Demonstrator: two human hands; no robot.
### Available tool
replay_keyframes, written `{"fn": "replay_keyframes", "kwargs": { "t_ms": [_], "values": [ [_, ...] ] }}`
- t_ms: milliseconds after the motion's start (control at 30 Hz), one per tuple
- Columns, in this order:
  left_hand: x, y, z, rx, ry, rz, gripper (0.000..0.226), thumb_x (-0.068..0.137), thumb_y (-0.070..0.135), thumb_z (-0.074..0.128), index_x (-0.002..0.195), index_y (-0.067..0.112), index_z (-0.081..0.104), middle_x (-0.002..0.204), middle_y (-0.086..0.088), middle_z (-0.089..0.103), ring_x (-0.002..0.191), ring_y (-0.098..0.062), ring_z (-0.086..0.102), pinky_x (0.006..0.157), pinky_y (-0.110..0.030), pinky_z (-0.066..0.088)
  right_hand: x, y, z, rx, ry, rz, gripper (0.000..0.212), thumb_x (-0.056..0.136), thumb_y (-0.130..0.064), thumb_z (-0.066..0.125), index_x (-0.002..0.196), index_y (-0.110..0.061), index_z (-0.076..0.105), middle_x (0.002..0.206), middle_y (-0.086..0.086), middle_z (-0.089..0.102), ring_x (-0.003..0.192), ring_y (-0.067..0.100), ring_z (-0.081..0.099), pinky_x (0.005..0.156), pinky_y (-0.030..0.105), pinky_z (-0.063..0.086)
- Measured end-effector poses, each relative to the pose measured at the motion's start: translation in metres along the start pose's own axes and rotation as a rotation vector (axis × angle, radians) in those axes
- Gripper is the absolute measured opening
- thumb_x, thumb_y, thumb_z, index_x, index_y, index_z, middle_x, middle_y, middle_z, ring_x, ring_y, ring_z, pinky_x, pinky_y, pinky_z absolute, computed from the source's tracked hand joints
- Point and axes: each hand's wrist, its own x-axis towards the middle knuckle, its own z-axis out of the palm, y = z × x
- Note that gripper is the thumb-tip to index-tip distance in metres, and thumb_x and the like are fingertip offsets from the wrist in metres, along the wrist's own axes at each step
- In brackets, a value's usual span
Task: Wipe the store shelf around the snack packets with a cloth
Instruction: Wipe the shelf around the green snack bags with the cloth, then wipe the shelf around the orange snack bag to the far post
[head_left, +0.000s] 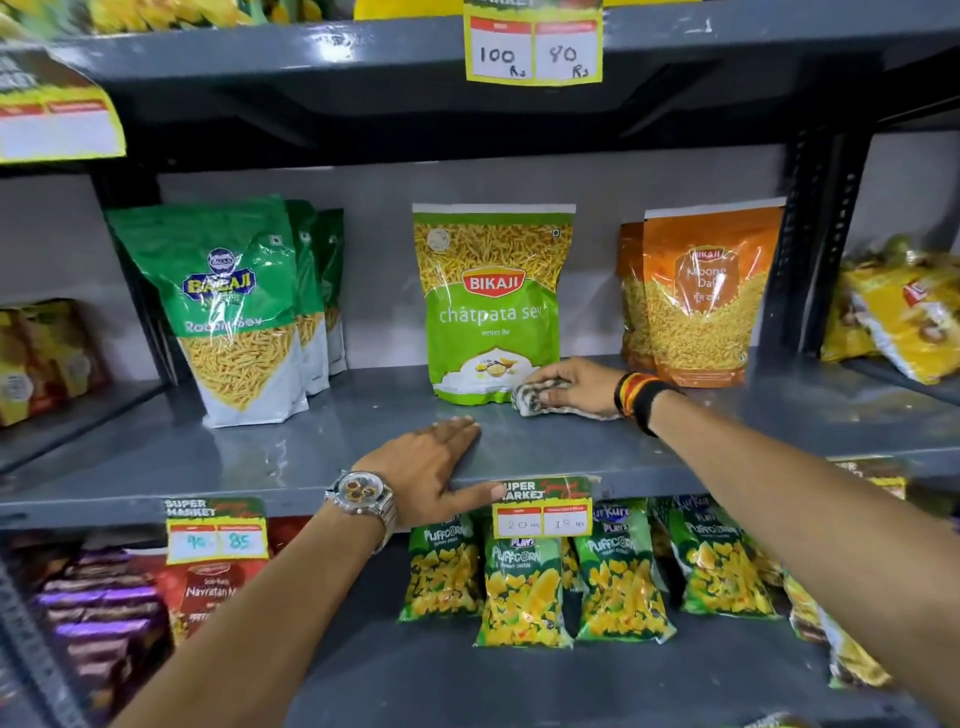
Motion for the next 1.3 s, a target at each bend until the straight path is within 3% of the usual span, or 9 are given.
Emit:
{"fn": "replay_keyframes", "kwargs": {
  "t_ms": [67,200,400,500,667,833,1033,1167,1300],
  "values": [
    [0.001,0.0,0.0,0.0,0.007,0.006,0.126,0.071,0.1,0.004,0.164,0.018,0.024,0.172,-0.003,0.025,0.155,-0.022,0.031,0.125,-0.044,0.031,-0.011,-0.001,0.003,0.011,-0.072,-0.042,0.038,0.097,-0.022,0.058,0.134,-0.018,0.058,0.137,0.0,0.06,0.125,0.016,0.055,0.11,0.032,0.04],
    [0.002,-0.002,0.004,-0.003,0.019,0.01,0.126,0.071,0.1,0.004,0.164,0.016,0.024,0.171,-0.005,0.026,0.155,-0.023,0.032,0.124,-0.044,0.033,-0.028,-0.006,-0.019,0.06,-0.136,-0.036,0.042,0.094,-0.029,0.062,0.135,-0.025,0.057,0.133,-0.011,0.06,0.107,-0.009,0.057,0.089,0.003,0.039],
    [0.0,-0.002,0.003,-0.027,0.023,0.017,0.12,0.075,0.098,0.01,0.163,0.017,0.026,0.171,-0.005,0.026,0.154,-0.023,0.033,0.124,-0.044,0.033,-0.026,0.01,-0.006,0.037,0.133,0.129,0.038,0.096,-0.017,0.059,0.133,-0.013,0.059,0.136,0.01,0.06,0.127,0.027,0.054,0.11,0.037,0.042],
    [-0.001,-0.001,0.004,-0.024,0.024,0.017,0.108,0.085,0.091,0.023,0.163,0.016,0.025,0.171,-0.005,0.026,0.154,-0.024,0.033,0.124,-0.043,0.033,-0.05,-0.013,0.014,0.051,0.085,0.013,0.036,0.096,-0.017,0.059,0.132,-0.017,0.06,0.131,0.005,0.063,0.121,0.02,0.059,0.105,0.036,0.045],
    [-0.002,0.0,0.001,-0.036,0.013,0.021,0.107,0.087,0.088,0.028,0.163,0.014,0.025,0.171,-0.008,0.026,0.155,-0.026,0.032,0.124,-0.043,0.031,-0.123,-0.036,0.013,0.093,-0.041,-0.113,0.032,0.093,-0.026,0.061,0.124,-0.036,0.063,0.112,-0.023,0.07,0.096,-0.015,0.063,0.083,0.011,0.051],
    [-0.003,0.001,-0.001,-0.05,0.007,0.016,0.105,0.089,0.085,0.031,0.164,0.012,0.024,0.171,-0.009,0.024,0.156,-0.024,0.028,0.124,-0.038,0.026,-0.126,-0.026,-0.002,0.04,0.2,0.108,0.035,0.096,-0.01,0.057,0.13,-0.015,0.061,0.128,0.007,0.065,0.114,0.018,0.06,0.106,0.041,0.045],
    [-0.003,0.0,-0.001,-0.058,-0.01,0.024,0.108,0.086,0.088,0.027,0.164,0.012,0.022,0.172,-0.009,0.022,0.157,-0.025,0.026,0.125,-0.039,0.025,-0.165,-0.035,0.006,0.043,0.1,0.059,0.031,0.094,-0.027,0.06,0.12,-0.044,0.062,0.108,-0.033,0.067,0.097,-0.016,0.061,0.082,0.003,0.048],
    [0.002,0.008,-0.002,-0.024,0.022,0.059,0.102,0.09,0.084,0.03,0.164,0.014,0.023,0.172,-0.007,0.024,0.155,-0.025,0.031,0.123,-0.04,0.029,-0.148,-0.01,-0.03,0.159,0.355,0.128,0.034,0.095,-0.016,0.06,0.129,-0.021,0.063,0.127,0.0,0.066,0.117,0.019,0.061,0.108,0.038,0.045],
    [0.02,0.032,-0.005,-0.019,0.03,0.09,0.099,0.092,0.082,0.029,0.165,0.015,0.02,0.173,-0.007,0.021,0.157,-0.023,0.027,0.124,-0.038,0.026,-0.099,0.012,-0.049,0.168,0.466,0.182,0.033,0.095,-0.013,0.059,0.128,-0.014,0.064,0.13,0.007,0.064,0.121,0.025,0.057,0.11,0.037,0.04]
  ]
}}
